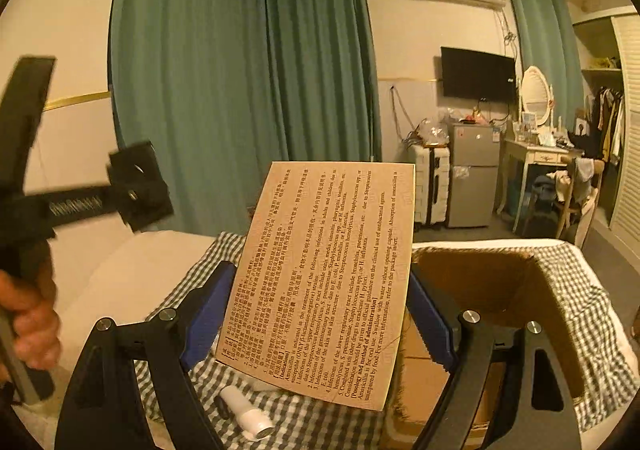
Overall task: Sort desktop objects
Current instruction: 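Carry the black object and the card over the open cardboard box with both tools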
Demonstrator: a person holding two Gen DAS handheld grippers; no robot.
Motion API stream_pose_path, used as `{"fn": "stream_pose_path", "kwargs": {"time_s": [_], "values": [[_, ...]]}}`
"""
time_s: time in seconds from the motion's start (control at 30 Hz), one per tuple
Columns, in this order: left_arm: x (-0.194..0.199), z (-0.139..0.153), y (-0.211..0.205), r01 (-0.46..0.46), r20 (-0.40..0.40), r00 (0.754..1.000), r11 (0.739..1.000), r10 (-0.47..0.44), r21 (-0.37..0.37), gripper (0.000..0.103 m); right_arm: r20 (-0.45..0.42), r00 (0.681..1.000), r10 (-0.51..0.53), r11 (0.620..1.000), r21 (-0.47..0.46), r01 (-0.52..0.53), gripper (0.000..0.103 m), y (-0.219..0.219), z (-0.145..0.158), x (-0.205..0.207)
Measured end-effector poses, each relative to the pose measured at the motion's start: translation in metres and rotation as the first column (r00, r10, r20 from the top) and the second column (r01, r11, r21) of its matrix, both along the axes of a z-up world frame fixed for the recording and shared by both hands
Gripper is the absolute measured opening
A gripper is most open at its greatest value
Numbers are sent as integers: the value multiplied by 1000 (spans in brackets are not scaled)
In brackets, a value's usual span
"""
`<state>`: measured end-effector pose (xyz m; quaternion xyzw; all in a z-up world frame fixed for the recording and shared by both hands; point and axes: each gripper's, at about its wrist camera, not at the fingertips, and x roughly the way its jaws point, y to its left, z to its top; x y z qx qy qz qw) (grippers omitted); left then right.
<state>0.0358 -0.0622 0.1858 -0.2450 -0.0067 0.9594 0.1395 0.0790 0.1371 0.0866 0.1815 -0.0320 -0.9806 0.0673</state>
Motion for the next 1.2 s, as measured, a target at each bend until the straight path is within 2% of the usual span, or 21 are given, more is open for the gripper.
{"fn": "stream_pose_path", "kwargs": {"time_s": [0.27,0.53,0.7,1.2], "values": [[-6,18,44,97,-9,995,995,-97,-35,7,-22,998,-58,998,33,58,83,22,13,1],[-9,17,95,185,-19,982,982,-186,-36,7,-19,993,-120,992,26,121,83,57,20,-1],[-15,6,117,211,-12,977,977,-212,-39,7,-3,988,-151,988,20,151,83,77,16,0],[-33,-50,170,321,72,945,947,-319,-20,7,87,974,-211,977,3,211,83,136,-8,-18]]}}
